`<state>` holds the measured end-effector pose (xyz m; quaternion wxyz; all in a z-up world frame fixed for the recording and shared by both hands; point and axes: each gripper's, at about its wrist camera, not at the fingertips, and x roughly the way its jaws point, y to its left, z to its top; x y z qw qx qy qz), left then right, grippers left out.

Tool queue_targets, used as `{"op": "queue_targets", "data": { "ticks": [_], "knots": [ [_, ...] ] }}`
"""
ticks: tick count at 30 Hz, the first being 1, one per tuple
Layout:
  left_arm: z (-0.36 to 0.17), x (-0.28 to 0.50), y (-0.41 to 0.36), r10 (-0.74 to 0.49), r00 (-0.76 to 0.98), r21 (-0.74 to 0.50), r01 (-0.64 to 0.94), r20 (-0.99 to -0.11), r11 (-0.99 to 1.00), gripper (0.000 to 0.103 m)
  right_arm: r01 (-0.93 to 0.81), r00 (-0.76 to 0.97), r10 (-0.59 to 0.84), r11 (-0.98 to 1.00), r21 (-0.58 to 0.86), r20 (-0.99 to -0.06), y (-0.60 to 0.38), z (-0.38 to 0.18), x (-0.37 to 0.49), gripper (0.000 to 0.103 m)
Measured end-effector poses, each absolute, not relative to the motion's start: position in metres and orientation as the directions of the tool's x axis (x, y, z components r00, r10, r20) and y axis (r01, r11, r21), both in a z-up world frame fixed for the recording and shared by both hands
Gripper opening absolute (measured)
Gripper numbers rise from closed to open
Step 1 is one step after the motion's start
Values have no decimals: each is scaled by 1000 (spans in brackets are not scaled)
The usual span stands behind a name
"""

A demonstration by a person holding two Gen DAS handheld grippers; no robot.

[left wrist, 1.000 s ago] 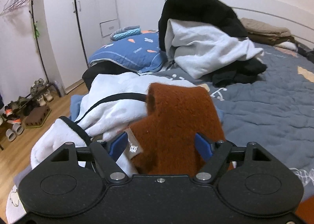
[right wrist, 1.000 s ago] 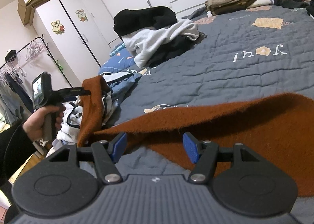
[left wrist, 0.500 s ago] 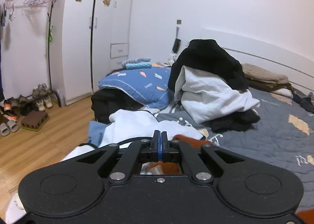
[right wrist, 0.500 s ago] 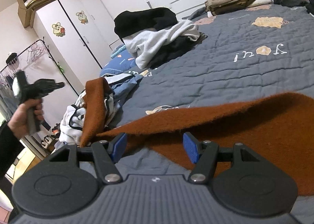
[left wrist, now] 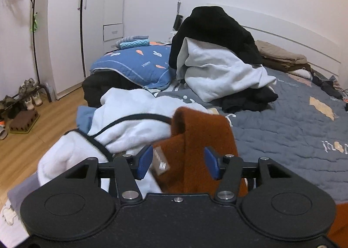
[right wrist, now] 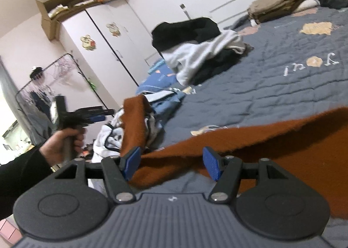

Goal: Fold clothes

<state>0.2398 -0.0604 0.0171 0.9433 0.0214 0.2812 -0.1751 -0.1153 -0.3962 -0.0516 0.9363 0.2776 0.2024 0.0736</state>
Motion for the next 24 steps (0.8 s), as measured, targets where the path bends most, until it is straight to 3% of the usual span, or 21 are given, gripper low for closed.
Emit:
{"op": "queue_targets", "data": {
  "ticks": [9, 11, 12, 13, 19, 24],
  "knots": [
    [-6, 290, -93, -270, 777, -19, 316, -569, 949, 52, -44, 905, 269, 830, 556, -330, -396, -58, -107, 63],
    [-9, 296, -96, -291, 761, -42, 328, -579, 944, 43, -42, 902, 270, 831, 554, -337, -395, -61, -106, 63],
    [-10, 297, -97, -307, 753, -51, 343, -582, 938, 22, -40, 901, 270, 832, 553, -340, -395, -62, -105, 63],
    [-10, 296, -98, -322, 747, -59, 356, -582, 933, 9, -38, 899, 270, 832, 553, -344, -395, -63, -105, 63],
    [20, 270, -82, -430, 757, -113, 434, -492, 894, 4, -31, 898, 270, 826, 563, -347, -396, -64, -106, 63],
    [68, 232, -39, -448, 809, -145, 426, -382, 893, 4, -38, 904, 272, 820, 571, -331, -395, -60, -109, 63]
  ]
}}
